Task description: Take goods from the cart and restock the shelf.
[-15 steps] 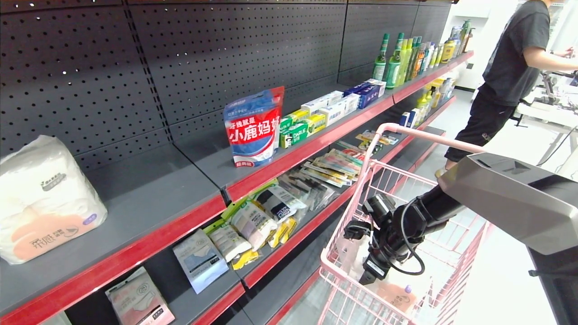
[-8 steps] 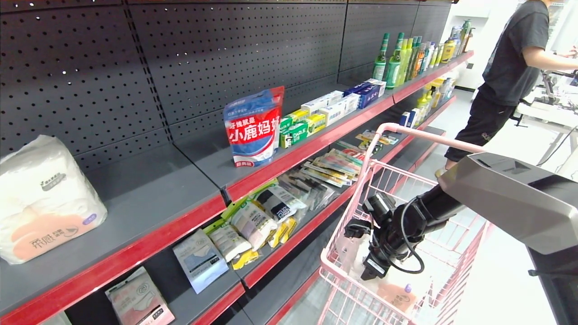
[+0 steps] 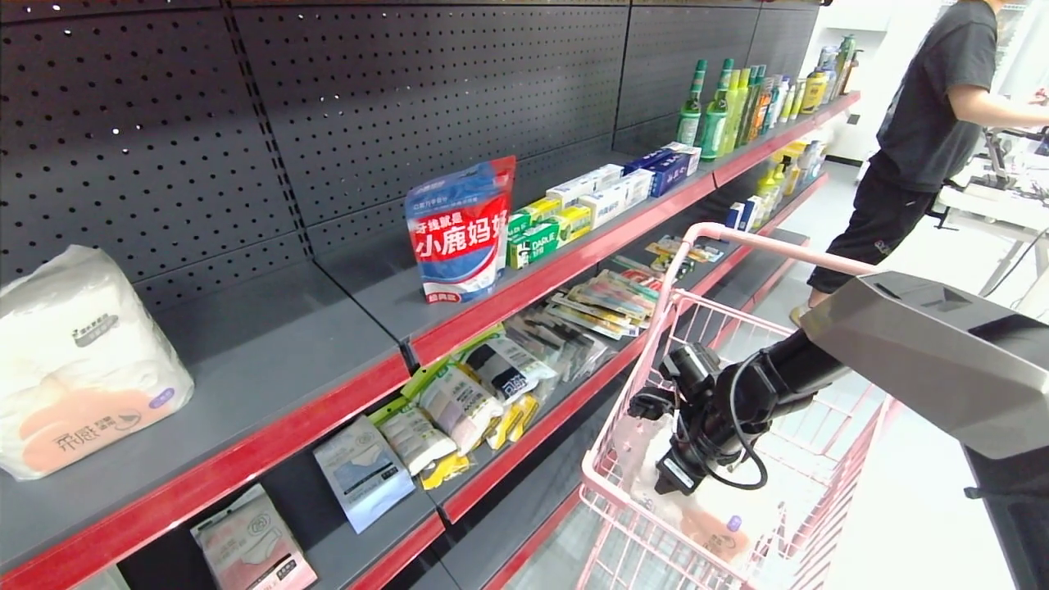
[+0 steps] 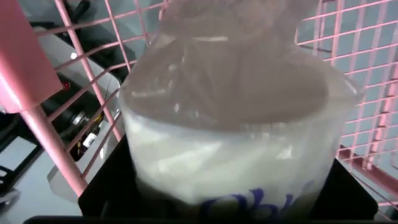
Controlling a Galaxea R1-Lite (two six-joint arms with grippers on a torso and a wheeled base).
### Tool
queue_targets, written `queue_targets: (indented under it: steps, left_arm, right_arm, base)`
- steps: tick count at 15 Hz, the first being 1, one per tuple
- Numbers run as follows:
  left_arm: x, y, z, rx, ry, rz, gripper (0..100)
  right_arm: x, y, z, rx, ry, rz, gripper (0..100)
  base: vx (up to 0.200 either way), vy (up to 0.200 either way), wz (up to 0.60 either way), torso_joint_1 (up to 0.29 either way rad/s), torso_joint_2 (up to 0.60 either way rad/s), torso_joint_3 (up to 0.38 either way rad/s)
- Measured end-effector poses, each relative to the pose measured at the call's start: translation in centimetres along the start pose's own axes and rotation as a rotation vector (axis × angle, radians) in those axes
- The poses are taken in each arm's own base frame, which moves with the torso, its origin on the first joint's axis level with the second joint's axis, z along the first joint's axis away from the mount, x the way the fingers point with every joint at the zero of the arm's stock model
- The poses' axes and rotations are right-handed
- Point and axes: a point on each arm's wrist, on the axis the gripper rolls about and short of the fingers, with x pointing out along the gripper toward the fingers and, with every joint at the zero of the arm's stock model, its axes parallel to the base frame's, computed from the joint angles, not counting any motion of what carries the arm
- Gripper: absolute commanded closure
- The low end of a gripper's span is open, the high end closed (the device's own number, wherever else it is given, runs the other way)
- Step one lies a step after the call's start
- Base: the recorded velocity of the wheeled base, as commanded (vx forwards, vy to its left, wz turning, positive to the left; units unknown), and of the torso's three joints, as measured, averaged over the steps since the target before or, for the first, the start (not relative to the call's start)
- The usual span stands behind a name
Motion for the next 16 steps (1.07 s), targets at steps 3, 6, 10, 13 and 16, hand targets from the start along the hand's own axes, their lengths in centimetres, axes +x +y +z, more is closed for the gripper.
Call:
queue_targets:
  steps: [3,6,10,13,16]
  left_arm:
    - [0.0,0.0,0.0,0.0,0.0,0.0,0]
    - [0.0,0.0,0.0,0.0,0.0,0.0,0]
    - [0.0,0.0,0.0,0.0,0.0,0.0,0]
    - [0.0,0.0,0.0,0.0,0.0,0.0,0]
    - [0.0,0.0,0.0,0.0,0.0,-0.001,0]
  right_arm:
    - [-3.9,-0.4,0.4,0.037,-0.03,-0.12,100]
    - [-8.3,-0.6,0.0,0.109,-0.049,-0.175,100]
    - [-13.5,-0.6,-0.6,0.25,-0.138,-0.222,100]
    - [-18.2,-0.1,-2.5,0.291,-0.17,-0.237,100]
    - [-23.7,1.1,-5.0,0.333,-0.29,-0.275,100]
  base:
    - [0.0,0.0,0.0,0.0,0.0,0.0]
    - [0.0,0.0,0.0,0.0,0.0,0.0]
    - [0.0,0.0,0.0,0.0,0.0,0.0]
    - [0.0,0.0,0.0,0.0,0.0,0.0]
    - [0.0,0.0,0.0,0.0,0.0,0.0]
